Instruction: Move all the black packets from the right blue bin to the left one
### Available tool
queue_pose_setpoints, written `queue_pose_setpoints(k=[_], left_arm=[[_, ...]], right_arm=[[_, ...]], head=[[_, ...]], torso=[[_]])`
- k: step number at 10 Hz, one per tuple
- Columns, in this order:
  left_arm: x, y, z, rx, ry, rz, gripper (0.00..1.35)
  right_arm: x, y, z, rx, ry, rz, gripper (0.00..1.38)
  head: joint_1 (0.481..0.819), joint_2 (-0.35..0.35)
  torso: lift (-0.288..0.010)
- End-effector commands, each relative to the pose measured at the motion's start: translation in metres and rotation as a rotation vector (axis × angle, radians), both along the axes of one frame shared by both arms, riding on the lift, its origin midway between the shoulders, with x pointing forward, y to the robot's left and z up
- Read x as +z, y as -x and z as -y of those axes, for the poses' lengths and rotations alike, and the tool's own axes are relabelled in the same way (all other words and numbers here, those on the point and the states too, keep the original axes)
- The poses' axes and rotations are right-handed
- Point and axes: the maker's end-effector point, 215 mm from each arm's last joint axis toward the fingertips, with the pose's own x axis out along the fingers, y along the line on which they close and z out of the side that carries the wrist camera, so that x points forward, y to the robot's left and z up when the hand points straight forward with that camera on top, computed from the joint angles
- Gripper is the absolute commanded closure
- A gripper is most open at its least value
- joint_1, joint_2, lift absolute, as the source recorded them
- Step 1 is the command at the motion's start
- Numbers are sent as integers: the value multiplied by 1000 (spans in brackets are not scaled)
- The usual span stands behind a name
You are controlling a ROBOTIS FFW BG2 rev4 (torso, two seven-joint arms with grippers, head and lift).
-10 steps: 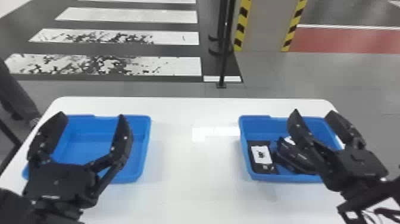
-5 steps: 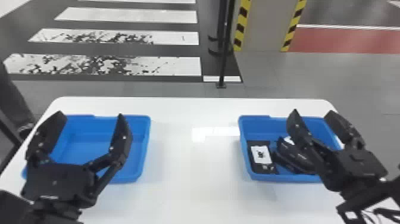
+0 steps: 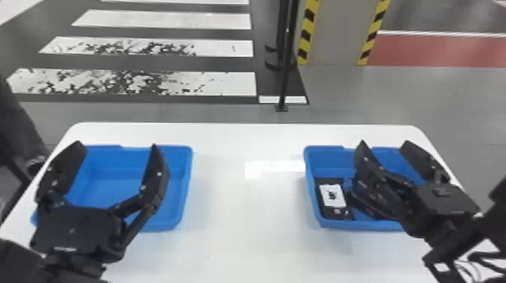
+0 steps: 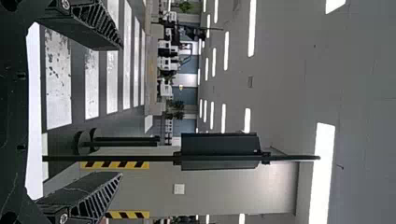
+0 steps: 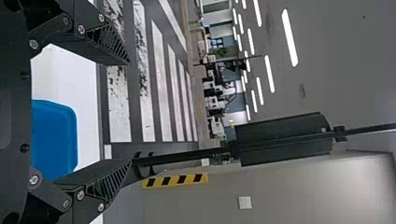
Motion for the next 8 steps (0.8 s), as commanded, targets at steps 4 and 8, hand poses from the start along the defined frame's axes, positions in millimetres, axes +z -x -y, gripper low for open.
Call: queue_pose_setpoints(k=[4,8], left_arm=[[9,3,0,-2,-1,32,71],[9,4,2,-12,-9,32,71]], right_arm=[[-94,-19,-9,78,103,-385,298],[-134,-40,5,67,157,-516,303]], head=[[695,-5],[695,-22]], torso=[[-140],[-140]])
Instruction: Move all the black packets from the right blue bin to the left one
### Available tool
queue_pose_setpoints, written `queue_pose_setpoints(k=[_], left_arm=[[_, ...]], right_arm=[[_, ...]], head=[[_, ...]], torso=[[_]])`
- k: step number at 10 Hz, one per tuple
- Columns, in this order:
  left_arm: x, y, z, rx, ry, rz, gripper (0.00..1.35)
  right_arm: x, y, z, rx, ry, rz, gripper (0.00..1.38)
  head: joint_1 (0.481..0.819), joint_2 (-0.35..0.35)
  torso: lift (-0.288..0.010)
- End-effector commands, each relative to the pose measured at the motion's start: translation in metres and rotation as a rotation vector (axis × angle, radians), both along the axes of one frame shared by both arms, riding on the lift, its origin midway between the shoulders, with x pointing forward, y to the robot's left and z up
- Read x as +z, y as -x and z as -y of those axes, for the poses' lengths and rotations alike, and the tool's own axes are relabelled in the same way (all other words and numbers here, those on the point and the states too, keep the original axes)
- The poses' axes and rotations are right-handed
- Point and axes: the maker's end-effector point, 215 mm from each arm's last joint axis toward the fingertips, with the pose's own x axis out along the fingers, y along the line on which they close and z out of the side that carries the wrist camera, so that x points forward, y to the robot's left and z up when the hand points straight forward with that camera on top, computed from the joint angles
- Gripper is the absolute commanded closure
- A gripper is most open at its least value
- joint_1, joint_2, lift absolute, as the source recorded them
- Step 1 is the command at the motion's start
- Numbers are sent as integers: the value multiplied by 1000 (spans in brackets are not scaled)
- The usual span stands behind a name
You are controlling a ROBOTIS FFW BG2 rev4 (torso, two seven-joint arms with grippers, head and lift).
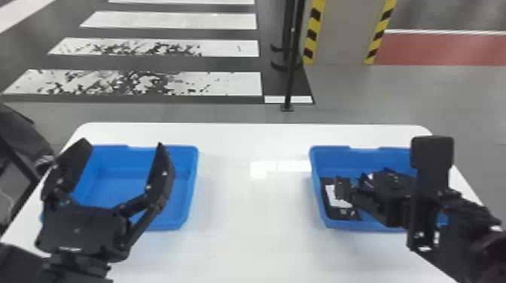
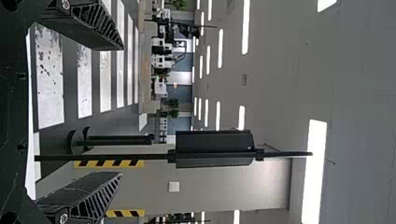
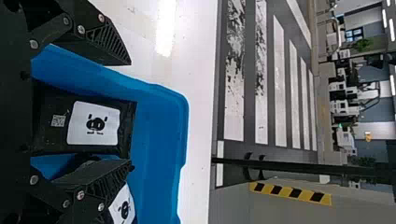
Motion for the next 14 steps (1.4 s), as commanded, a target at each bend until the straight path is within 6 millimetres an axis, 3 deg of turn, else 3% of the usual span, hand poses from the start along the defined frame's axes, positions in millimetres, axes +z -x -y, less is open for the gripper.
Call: queue_pose_setpoints(k=[1,5,8,10,14], left_arm=[[1,1,0,0,-2,5,71],[2,0,1,-5,-8,13,71],[1,1,1,-6,-12,18,71],[3,0,1,-5,-12,26,71],[5,2,1,-7,-19,41,75]], right_arm=[[-23,-3,5,-10,3,-64,303],[-61,-11,12,-29,-26,-151,303],[-87,-6,10,-29,-50,-226,305],[-91,-1,13,-36,-24,-250,305],[-99,-14,18,-46,2,-290,306]], head=[[695,-25],[695,-39],[695,-42],[695,-41],[695,-48]], torso=[[-140],[-140],[-140],[-140],[-140]])
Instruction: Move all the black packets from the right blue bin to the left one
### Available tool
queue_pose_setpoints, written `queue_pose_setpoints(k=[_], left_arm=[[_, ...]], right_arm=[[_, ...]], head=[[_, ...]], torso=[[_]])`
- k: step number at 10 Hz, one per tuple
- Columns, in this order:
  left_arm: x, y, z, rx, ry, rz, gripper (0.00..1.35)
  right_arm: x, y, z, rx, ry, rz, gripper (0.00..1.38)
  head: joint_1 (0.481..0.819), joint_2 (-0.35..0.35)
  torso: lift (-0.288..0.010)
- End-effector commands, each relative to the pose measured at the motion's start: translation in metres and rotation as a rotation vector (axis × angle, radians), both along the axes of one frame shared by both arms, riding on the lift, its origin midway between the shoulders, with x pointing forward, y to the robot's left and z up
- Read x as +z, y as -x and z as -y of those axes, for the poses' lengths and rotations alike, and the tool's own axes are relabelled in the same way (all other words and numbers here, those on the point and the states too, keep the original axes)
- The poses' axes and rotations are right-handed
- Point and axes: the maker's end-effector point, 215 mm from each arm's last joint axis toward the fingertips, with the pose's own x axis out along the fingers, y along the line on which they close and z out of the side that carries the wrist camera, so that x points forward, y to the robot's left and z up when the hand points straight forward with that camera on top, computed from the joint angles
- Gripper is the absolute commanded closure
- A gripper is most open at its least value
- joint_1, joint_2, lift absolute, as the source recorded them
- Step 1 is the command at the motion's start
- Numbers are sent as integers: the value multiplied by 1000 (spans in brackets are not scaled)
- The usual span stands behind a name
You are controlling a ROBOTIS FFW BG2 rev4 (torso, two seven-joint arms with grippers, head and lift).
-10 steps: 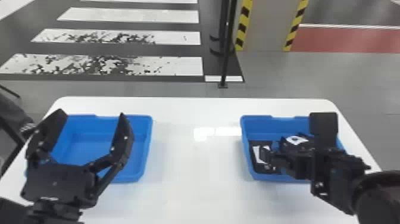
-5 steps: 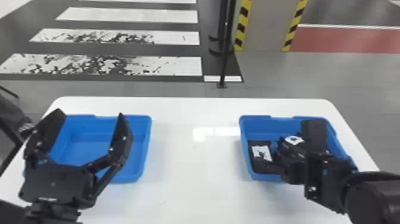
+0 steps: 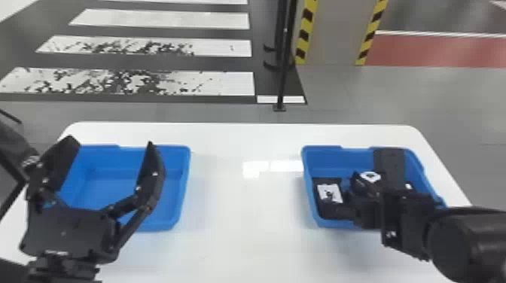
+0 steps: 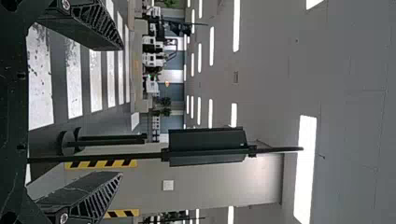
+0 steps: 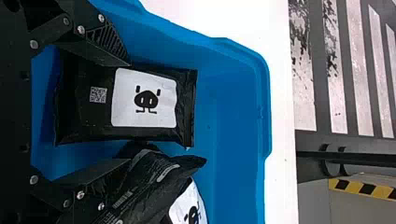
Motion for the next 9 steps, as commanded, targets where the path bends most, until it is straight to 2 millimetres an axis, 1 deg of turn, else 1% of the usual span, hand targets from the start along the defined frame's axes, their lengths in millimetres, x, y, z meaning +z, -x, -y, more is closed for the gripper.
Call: queue_pose_setpoints(k=[1,2,3,4,6,7,8,9], left_arm=[[0,0,-1,2,-1,3,76],[1,0,-2,5,-3,5,76],[1,0,-2,5,-2,8,76],[0,0,-3,5,-4,5,76],[0,1,-6,12,-8,8,76],[0,1,-7,13,-9,11,76],[3,2,-7,14,-7,21,76],[3,3,-7,15,-8,26,76]], right_arm=[[-5,-4,-2,9,6,-23,325],[-11,-3,-15,34,-18,-61,414],[-17,3,-31,75,-33,-112,530],[-12,2,-48,124,-37,-127,599],[-2,0,-56,145,-27,-106,1108],[-4,2,-60,147,-42,-106,1108],[1,6,-59,134,-38,-77,1110],[14,1,-50,99,-40,-19,1121]], head=[[695,-49],[695,-49],[695,-42],[695,-23],[695,11],[695,24],[695,31],[695,36]], torso=[[-140],[-140],[-140],[-140],[-140],[-140],[-140],[-140]])
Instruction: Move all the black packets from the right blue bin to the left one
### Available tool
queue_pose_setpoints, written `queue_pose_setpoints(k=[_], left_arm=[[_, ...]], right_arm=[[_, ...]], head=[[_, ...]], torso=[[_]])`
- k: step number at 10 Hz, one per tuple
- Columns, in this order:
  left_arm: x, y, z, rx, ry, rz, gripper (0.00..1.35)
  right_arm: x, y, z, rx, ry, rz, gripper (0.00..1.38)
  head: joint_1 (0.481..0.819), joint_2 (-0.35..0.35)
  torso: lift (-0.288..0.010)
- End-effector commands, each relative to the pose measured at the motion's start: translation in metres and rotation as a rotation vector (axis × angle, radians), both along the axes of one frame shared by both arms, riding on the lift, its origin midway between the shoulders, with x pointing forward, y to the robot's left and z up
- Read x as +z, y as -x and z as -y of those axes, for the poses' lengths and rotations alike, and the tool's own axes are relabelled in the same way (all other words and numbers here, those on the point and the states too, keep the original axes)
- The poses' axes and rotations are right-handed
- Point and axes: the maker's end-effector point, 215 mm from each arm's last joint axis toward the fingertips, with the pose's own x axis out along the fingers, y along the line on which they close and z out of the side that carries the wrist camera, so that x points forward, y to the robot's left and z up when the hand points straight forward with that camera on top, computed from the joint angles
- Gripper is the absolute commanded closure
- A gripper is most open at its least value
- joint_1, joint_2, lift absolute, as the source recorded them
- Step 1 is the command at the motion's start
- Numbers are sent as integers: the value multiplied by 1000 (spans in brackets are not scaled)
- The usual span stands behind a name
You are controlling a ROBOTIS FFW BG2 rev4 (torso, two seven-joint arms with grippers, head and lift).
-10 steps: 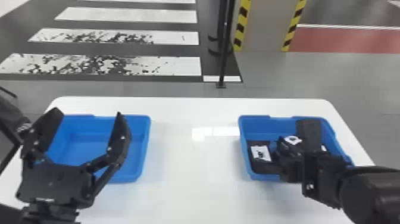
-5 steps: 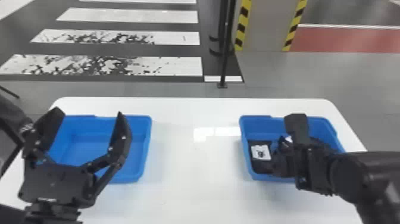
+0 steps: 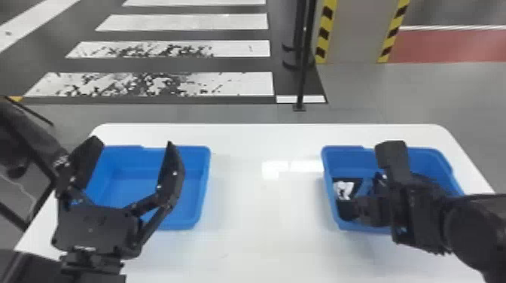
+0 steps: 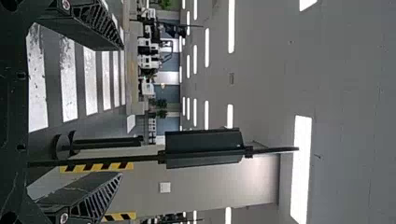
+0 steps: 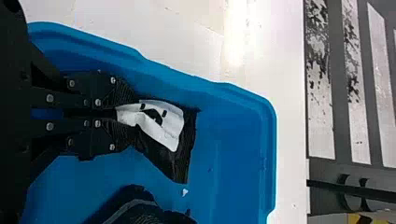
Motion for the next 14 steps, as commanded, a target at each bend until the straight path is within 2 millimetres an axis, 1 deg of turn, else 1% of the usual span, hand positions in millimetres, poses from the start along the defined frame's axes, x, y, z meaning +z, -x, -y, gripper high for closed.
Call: queue_pose_setpoints(k=[1,3,4,5,6,7,8,9,10,11,12,14], left_arm=[[1,1,-1,2,-1,9,76],[-2,0,-4,7,20,8,87],[-3,-3,-1,-10,37,2,99],[-3,-6,1,-28,71,4,93],[2,-12,10,-89,144,14,93],[17,-18,25,-189,199,43,101],[29,-23,48,-297,287,54,113],[36,-27,70,-390,371,42,142],[30,-33,91,-470,362,-11,148],[17,-37,105,-512,341,-71,148],[2,-39,112,-530,336,-129,150],[-16,-44,118,-547,285,-197,165]], right_arm=[[27,-5,17,-58,-10,97,1122],[72,-4,46,-118,40,227,1122],[100,-5,53,-134,45,304,1121],[130,-15,43,-107,-53,404,1121],[142,-13,16,-28,-192,417,1122],[159,1,-11,40,-267,435,1121],[171,12,-46,121,-391,454,1121],[179,22,-81,195,-498,460,1121],[195,36,-117,270,-603,475,1121],[212,53,-143,331,-636,489,1121],[219,60,-160,372,-667,490,1121],[231,75,-183,426,-718,485,1121]], head=[[695,35],[695,8],[695,-11],[695,-22],[695,-27],[695,-9],[695,1],[695,11],[695,33],[695,51],[695,70],[695,93]], torso=[[-140],[-140],[-140],[-140],[-140],[-140],[-140],[-140],[-140],[-140],[-140],[-140]])
